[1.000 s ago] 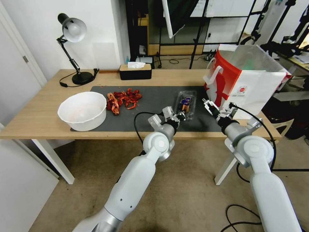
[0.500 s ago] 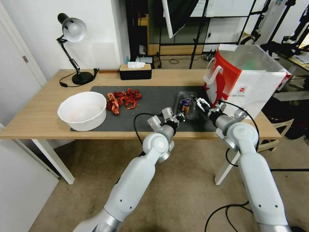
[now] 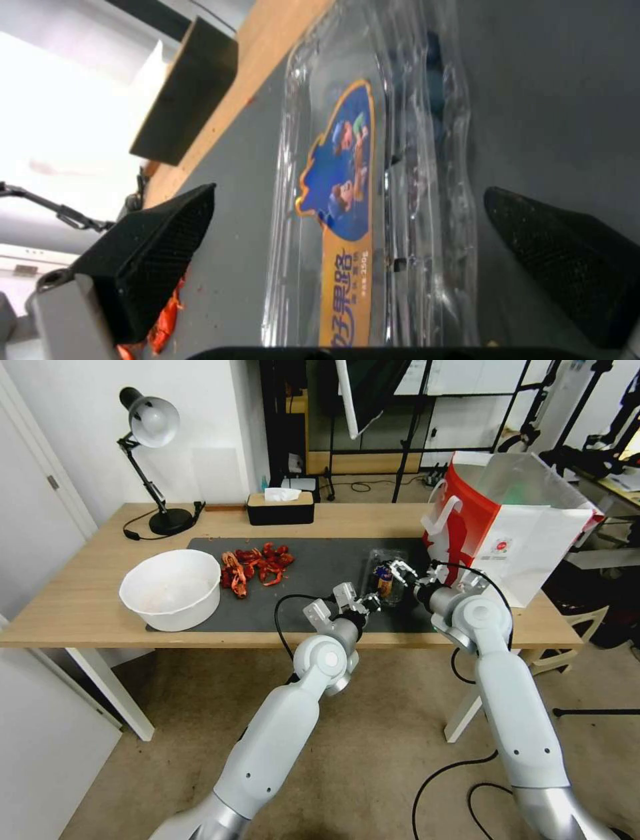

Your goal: Close the takeout container lid, then place the container into the takeout bag.

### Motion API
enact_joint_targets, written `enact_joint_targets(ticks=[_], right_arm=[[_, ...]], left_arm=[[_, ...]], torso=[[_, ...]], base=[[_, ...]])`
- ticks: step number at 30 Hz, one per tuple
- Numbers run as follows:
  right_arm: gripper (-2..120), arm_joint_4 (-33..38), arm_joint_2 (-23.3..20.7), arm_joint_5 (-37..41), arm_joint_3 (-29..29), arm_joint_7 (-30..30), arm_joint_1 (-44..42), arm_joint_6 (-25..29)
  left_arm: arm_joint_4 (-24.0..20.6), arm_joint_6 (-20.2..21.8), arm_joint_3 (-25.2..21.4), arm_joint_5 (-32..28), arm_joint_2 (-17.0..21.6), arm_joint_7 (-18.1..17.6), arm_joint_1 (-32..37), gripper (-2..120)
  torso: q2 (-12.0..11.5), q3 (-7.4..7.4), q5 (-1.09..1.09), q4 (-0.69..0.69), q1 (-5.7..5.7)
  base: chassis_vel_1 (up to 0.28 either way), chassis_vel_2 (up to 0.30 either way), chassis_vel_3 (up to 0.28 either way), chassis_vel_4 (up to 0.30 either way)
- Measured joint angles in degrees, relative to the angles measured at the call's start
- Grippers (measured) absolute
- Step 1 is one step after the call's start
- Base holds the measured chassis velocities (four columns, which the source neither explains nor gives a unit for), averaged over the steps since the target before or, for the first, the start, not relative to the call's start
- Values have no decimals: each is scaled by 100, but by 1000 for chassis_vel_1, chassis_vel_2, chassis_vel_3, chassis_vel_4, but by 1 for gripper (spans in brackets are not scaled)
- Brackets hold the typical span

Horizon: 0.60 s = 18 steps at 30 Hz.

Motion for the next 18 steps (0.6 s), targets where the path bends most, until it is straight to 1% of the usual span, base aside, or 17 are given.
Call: enact_joint_targets(ticks=[3, 5, 6, 8, 9, 10, 13, 14, 16, 17, 18], right_arm=[[100, -65, 11, 57, -26, 121, 88, -118], [95, -109, 13, 110, -55, 254, 158, -281], [95, -109, 13, 110, -55, 254, 158, -281], [85, -155, 12, 170, -80, 366, 216, -422], [85, -155, 12, 170, -80, 366, 216, -422], [82, -163, 14, 186, -83, 397, 228, -458], [67, -207, 28, 212, -97, 445, 252, -535], [67, -207, 28, 212, -97, 445, 252, -535], [57, -221, 33, 212, -97, 445, 240, -542], [57, -221, 33, 212, -97, 445, 240, -542], [52, -219, 34, 212, -95, 442, 226, -543]], left_arm=[[-21, 0, -4, -34, 22, 0, 10, 0], [-42, 0, -11, -58, 37, 0, 22, 0], [-42, 0, -11, -58, 37, 0, 22, 0], [-52, 0, -25, -67, 47, 0, 31, 0], [-52, 0, -25, -67, 47, 0, 31, 0], [-53, 0, -28, -68, 50, 0, 34, 0], [-61, -3, -41, -71, 56, 0, 39, 0], [-61, -3, -41, -71, 56, 0, 39, 0], [-72, -5, -48, -79, 64, -1, 43, 0], [-72, -5, -48, -79, 64, -1, 43, 0], [-78, -5, -52, -82, 69, -1, 45, 0]], torso=[[0, 0, -1, 1, 0], [1, -1, -2, -2, -1], [1, -1, -2, -2, -1], [1, -1, -2, -3, -2], [1, -1, -2, -3, -2], [1, -1, -2, -3, -2], [1, -1, 0, -2, -2], [1, -1, 0, -2, -2], [1, -1, 0, -1, -2], [1, -1, 0, -1, -2], [1, -1, 1, -1, -2]], base=[[0, 0, 0, 0], [0, 0, 0, 0], [0, 0, 0, 0], [0, 0, 0, 0], [0, 0, 0, 0], [0, 0, 0, 0], [0, 0, 0, 0], [0, 0, 0, 0], [0, 0, 0, 0], [0, 0, 0, 0], [0, 0, 0, 0]])
